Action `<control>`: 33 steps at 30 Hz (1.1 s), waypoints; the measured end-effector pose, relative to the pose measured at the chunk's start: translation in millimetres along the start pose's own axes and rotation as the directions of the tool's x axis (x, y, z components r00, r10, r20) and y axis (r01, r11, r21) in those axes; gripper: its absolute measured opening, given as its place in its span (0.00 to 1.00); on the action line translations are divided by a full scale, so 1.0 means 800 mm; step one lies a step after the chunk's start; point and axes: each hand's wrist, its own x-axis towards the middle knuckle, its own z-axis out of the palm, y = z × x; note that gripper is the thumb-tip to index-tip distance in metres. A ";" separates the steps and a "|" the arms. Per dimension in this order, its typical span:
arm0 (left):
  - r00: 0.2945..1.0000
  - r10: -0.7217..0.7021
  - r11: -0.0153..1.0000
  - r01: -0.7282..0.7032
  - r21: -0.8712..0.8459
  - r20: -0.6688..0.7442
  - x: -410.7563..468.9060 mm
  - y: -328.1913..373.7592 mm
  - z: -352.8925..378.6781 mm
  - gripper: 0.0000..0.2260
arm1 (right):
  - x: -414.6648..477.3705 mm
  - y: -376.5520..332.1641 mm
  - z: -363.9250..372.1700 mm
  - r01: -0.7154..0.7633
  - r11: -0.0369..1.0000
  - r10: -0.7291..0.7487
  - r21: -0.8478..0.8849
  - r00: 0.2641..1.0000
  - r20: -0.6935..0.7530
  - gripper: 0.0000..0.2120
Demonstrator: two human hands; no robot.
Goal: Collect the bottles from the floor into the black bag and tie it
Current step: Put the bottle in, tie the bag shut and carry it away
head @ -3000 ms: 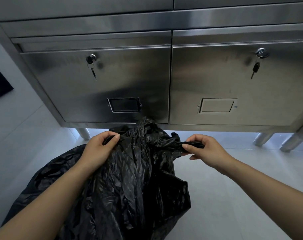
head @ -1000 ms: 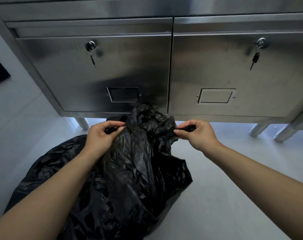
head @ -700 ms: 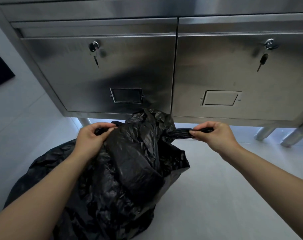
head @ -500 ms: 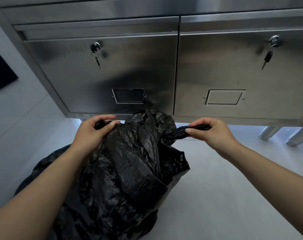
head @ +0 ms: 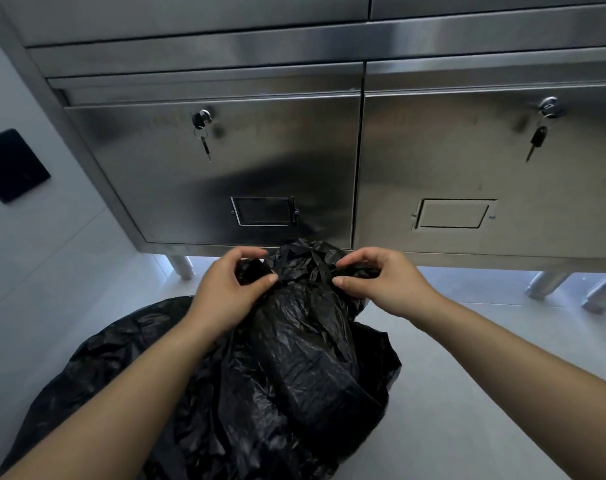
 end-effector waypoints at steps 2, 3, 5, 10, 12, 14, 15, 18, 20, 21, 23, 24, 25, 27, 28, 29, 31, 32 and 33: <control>0.999 -0.042 0.999 0.042 -0.013 0.001 -0.007 -0.013 0.008 0.15 | -0.002 0.004 0.001 -0.050 0.999 0.049 0.019 0.998 0.049 0.11; 0.998 -0.068 0.997 0.067 -0.043 -0.005 -0.009 -0.020 0.011 0.15 | -0.003 0.006 0.001 -0.070 0.996 0.065 0.056 0.995 0.075 0.12; 0.994 -0.104 0.992 0.102 -0.073 -0.022 -0.009 -0.027 0.013 0.17 | -0.006 0.009 0.003 -0.085 0.989 0.073 0.124 0.992 0.099 0.11; 0.990 -0.125 0.974 0.109 -0.198 -0.067 -0.002 -0.020 0.005 0.15 | -0.005 0.006 0.007 -0.003 0.984 0.003 0.180 1.000 -0.002 0.05; 0.990 -0.111 0.955 0.082 -0.286 -0.087 0.001 -0.012 0.002 0.10 | -0.003 0.003 0.007 0.030 0.978 -0.023 0.205 0.999 -0.039 0.05; 0.993 -0.080 0.947 0.049 -0.317 -0.084 0.003 -0.004 0.001 0.08 | -0.002 -0.001 0.007 0.056 0.973 -0.039 0.223 0.996 -0.082 0.06; 0.995 -0.058 0.949 0.031 -0.314 -0.077 0.003 0.001 0.002 0.08 | -0.002 -0.003 0.008 0.073 0.972 -0.051 0.223 0.993 -0.104 0.06; 0.998 0.026 0.951 -0.042 -0.307 -0.056 0.001 0.013 0.005 0.08 | -0.001 -0.007 0.010 0.129 0.965 -0.098 0.227 0.985 -0.143 0.09; 0.998 0.043 0.952 -0.057 -0.302 -0.052 0.000 0.019 0.008 0.09 | -0.001 -0.007 0.012 0.135 0.963 -0.099 0.234 0.983 -0.157 0.16; 0.998 0.031 0.953 -0.047 -0.298 -0.060 -0.001 0.022 0.009 0.10 | -0.002 -0.007 0.013 0.135 0.961 -0.096 0.243 0.981 -0.168 0.19; 0.995 0.018 0.963 -0.043 -0.266 -0.094 -0.001 0.028 0.012 0.09 | -0.002 -0.007 0.012 0.154 0.957 -0.105 0.248 0.975 -0.198 0.19; 0.993 0.032 0.969 -0.057 -0.240 -0.110 -0.001 0.030 0.014 0.08 | -0.002 -0.008 0.012 0.170 0.957 -0.120 0.236 0.970 -0.214 0.16; 0.992 0.046 0.973 -0.071 -0.218 -0.118 -0.001 0.033 0.016 0.07 | -0.002 -0.009 0.012 0.186 0.958 -0.137 0.218 0.965 -0.222 0.12; 0.992 0.043 0.977 -0.066 -0.201 -0.118 -0.001 0.037 0.018 0.06 | -0.002 -0.012 0.013 0.221 0.956 -0.180 0.190 0.960 -0.212 0.06; 0.994 0.031 0.981 -0.051 -0.188 -0.109 -0.001 0.038 0.019 0.06 | -0.002 -0.013 0.015 0.240 0.954 -0.204 0.179 0.959 -0.197 0.05; 0.996 0.020 0.984 -0.036 -0.174 -0.089 0.000 0.039 0.019 0.08 | -0.002 -0.014 0.016 0.258 0.950 -0.226 0.177 0.958 -0.178 0.04; 1.000 0.008 0.986 -0.012 -0.168 -0.027 -0.001 0.042 0.020 0.09 | -0.003 -0.016 0.020 0.289 0.940 -0.266 0.183 0.954 -0.140 0.02; 1.000 0.015 0.986 -0.015 -0.168 0.003 -0.001 0.044 0.022 0.08 | -0.003 -0.016 0.022 0.299 0.937 -0.280 0.180 0.952 -0.124 0.01; 0.999 0.029 0.986 -0.024 -0.168 0.026 -0.002 0.045 0.023 0.06 | -0.003 -0.015 0.023 0.301 0.938 -0.284 0.175 0.952 -0.113 0.01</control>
